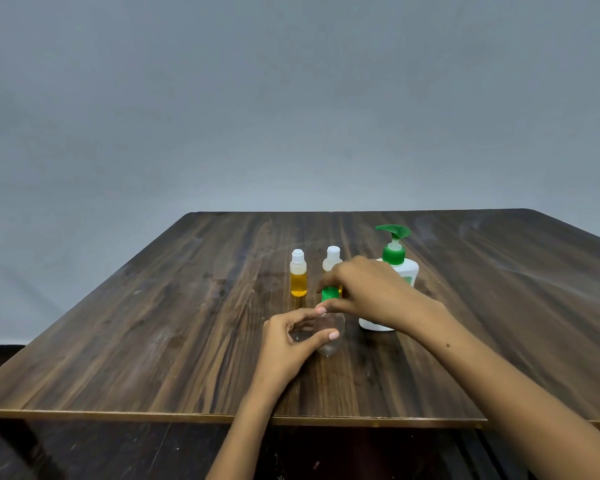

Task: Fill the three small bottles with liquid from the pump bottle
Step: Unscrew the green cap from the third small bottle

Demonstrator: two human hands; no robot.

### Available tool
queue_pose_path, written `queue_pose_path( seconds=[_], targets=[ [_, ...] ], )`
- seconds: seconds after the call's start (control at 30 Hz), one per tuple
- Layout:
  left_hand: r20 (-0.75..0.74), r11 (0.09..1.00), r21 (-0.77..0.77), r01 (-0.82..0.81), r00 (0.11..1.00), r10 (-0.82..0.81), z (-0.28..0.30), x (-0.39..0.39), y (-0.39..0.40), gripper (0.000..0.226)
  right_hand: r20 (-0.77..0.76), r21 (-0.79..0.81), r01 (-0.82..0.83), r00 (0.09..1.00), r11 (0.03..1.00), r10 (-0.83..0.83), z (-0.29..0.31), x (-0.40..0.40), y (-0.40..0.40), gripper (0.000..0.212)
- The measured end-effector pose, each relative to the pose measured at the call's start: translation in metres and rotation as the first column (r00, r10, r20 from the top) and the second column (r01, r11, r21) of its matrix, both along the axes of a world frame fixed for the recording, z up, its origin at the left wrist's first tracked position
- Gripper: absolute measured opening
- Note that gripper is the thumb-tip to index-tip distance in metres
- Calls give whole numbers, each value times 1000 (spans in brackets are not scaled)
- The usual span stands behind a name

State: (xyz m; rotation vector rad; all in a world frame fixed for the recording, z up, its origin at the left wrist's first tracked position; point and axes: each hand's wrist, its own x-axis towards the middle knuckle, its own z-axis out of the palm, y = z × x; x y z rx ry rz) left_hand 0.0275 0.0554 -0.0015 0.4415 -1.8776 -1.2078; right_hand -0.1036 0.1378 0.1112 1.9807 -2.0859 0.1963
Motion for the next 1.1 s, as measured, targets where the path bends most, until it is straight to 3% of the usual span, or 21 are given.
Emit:
queue_pose_path(
  seconds=[0.13, 0.2, 0.33, 0.43, 0.67, 1.1],
  targets=[
    [-3, 1000, 7, 1, 1000, -1, 2, 0, 2, 30, 246, -24, -74, 966, 997, 78, 13, -6, 1, 17],
    [-3, 1000, 15, -1, 1000, 1, 2, 0, 2, 30, 387, -119, -93, 912, 989, 133, 22, -10, 5, 16],
    [1, 1000, 22, 10, 1000, -10, 0, 1, 1, 30, 557, -366, 25, 807, 930, 198, 12, -20, 29, 16],
    [7, 1000, 20, 9, 1000, -9, 0, 1, 0, 31, 640, -445, 145, 742, 884, 201, -20, -33, 59, 18],
    [-22, 999, 31, 19, 1000, -18, 1, -1, 4, 30, 700, -518, 386, 704, 763, 120, -95, -65, 110, 26],
    [-1, 1000, -10, 9, 1000, -9, 0, 0, 5, 34, 679, -387, 371, 734, 844, -11, -114, -70, 120, 39]
  ],
)
